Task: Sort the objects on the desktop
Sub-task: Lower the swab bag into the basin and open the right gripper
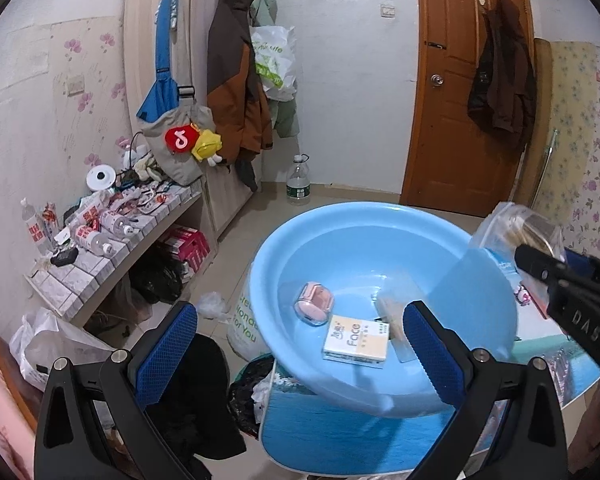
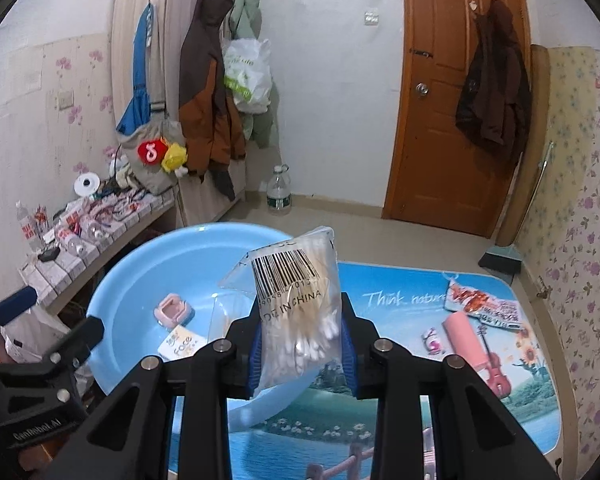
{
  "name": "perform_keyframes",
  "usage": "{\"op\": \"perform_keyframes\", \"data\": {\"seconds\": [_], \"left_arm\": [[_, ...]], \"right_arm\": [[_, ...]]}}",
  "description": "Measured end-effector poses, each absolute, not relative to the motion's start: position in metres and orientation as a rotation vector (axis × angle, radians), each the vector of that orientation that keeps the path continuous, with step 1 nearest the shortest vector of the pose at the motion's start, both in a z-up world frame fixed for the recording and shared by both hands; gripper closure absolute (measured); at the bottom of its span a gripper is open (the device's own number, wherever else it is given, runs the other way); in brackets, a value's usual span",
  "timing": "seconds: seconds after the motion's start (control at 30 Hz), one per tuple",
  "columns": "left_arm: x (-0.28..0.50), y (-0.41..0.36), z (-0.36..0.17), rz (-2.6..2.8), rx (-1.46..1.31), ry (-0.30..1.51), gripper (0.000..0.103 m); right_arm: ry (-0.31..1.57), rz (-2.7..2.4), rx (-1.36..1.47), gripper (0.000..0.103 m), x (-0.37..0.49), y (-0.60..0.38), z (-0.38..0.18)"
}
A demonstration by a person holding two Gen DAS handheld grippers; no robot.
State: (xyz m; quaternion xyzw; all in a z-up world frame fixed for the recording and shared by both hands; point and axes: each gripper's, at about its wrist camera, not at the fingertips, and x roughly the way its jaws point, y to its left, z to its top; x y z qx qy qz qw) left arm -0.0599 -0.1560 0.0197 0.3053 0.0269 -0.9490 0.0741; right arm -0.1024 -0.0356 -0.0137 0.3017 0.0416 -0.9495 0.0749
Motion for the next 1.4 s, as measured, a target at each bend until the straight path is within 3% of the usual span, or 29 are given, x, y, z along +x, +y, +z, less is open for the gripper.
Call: {"op": "perform_keyframes", "data": {"seconds": [0.43, 0.47, 0.5, 0.57, 1.4], "left_arm": [[-0.075, -0.169, 0.001, -2.833, 0.95, 0.1, 0.0], [-0.075, -0.17, 0.001, -2.834, 0.947, 0.099, 0.0], [-0.076, -0.17, 0.0, -2.836, 0.947, 0.099, 0.0], [-0.077, -0.171, -0.001, -2.835, 0.95, 0.106, 0.0], [-0.073, -0.177, -0.002, -2.815, 0.947, 0.113, 0.0]], "right_arm": [[0.175, -2.775, 1.031, 0.067, -0.136, -0.059, -0.058], [0.181, -2.775, 1.044, 0.057, -0.138, -0.06, -0.06], [0.19, -2.777, 1.059, 0.037, -0.14, -0.061, -0.062], [0.197, -2.783, 1.045, 0.018, -0.14, -0.061, -0.063], [0.23, -2.791, 1.03, 0.018, -0.129, -0.066, -0.065]]}}
